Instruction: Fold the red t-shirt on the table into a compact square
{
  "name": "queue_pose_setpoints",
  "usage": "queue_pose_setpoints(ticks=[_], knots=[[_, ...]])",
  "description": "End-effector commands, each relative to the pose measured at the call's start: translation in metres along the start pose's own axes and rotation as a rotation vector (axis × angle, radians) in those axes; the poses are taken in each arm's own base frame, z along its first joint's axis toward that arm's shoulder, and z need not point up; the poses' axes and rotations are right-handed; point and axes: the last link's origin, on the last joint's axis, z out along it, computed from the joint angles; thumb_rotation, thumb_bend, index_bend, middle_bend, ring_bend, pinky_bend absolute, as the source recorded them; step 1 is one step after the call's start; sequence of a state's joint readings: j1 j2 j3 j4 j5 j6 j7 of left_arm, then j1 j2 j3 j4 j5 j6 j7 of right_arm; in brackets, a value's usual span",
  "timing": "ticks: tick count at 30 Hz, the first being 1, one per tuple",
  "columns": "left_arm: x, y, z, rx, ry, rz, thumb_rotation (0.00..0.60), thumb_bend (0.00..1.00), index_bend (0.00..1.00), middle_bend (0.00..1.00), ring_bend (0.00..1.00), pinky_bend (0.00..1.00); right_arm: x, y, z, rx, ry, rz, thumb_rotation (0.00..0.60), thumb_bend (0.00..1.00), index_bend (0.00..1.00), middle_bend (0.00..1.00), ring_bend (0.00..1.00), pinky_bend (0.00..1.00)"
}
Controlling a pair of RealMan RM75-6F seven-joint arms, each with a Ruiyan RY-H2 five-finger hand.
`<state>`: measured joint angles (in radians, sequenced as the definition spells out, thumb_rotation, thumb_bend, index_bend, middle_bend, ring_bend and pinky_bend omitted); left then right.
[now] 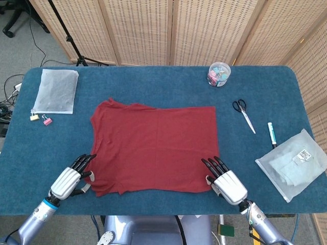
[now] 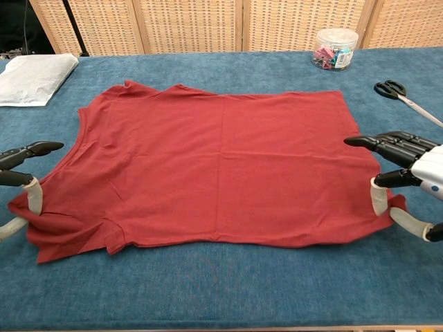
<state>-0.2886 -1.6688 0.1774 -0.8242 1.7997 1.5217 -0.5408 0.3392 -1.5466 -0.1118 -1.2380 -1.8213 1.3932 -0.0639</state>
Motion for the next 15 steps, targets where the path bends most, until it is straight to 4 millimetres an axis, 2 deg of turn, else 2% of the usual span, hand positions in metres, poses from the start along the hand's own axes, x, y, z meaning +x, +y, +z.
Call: queue_pose_setpoints(ticks=[1,9,15], knots=[[0.003,0.001,-0.005,-0.01,-0.001,-0.004,0.6,0.48,0.68,0.0,0.0,0.0,0.003,-0.003,-0.003,0.029,0.011,0.014,0.6,0.54,0.68,0.0,0.0,0.0],[0.017,0.007,-0.02,-0.06,0.004,0.009,0.6,0.49,0.68,0.0,0.0,0.0,0.01,-0.012,-0.016,0.146,-0.035,0.084,0.6,0.54,0.69,0.0,0.0,0.0],[0.019,0.016,-0.035,-0.106,-0.005,0.011,0.6,0.49,0.68,0.0,0.0,0.0,0.013,-0.016,-0.026,0.234,-0.081,0.108,0.6,0.54,0.69,0.0,0.0,0.0]])
